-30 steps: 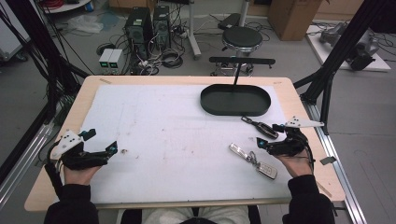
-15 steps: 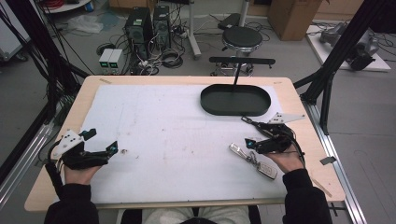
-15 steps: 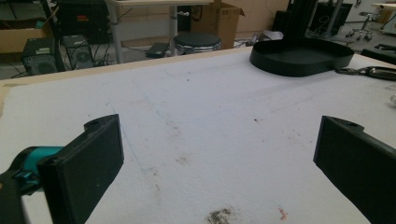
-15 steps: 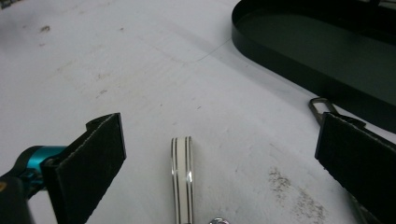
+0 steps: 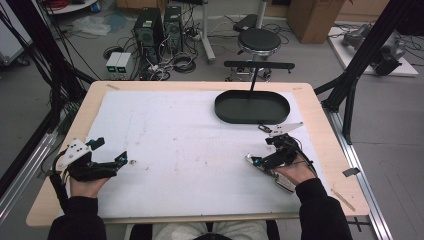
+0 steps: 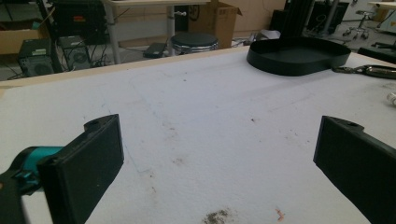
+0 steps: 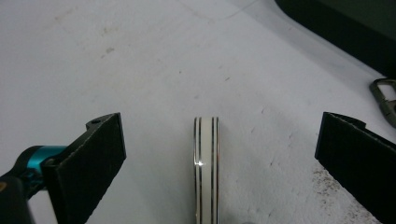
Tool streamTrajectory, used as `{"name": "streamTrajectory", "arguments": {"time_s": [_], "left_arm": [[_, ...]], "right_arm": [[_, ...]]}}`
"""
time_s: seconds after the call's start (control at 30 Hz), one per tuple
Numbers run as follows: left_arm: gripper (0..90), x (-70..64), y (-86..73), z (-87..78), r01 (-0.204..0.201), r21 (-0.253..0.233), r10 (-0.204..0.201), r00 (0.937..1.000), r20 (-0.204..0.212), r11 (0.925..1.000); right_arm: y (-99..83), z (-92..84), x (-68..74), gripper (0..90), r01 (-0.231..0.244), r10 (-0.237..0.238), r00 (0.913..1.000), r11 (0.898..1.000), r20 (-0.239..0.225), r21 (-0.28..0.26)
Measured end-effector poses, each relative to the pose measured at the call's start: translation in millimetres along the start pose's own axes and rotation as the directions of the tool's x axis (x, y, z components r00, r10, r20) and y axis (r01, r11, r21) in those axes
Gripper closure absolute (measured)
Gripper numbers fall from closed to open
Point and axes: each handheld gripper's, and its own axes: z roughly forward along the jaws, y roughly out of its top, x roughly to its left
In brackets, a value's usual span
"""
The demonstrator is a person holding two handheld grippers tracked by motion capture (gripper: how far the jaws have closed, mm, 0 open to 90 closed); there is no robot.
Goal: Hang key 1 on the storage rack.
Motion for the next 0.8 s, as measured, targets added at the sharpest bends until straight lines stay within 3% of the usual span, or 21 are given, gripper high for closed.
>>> {"name": "streamTrajectory", "arguments": {"time_s": [0.17,0.43,0.8], "left_arm": [[2.0,0.2,0.0,-0.1,0.000,0.000,0.000,1.0000,0.000,1.0000],[2.0,-0.6,-0.2,1.0,-0.005,0.006,0.005,1.0000,0.005,1.0000],[2.0,-0.7,-0.3,1.0,-0.005,0.008,0.005,1.0000,0.006,1.0000]], "right_arm": [[-1.3,9.0,-0.7,0.9,0.003,-0.003,1.0000,0.998,0.002,0.068],[-2.1,19.7,1.4,3.3,0.011,-0.010,0.9999,0.991,-0.005,0.132],[-2.8,27.7,4.7,5.3,0.022,-0.017,0.9994,0.982,-0.031,0.188]]}}
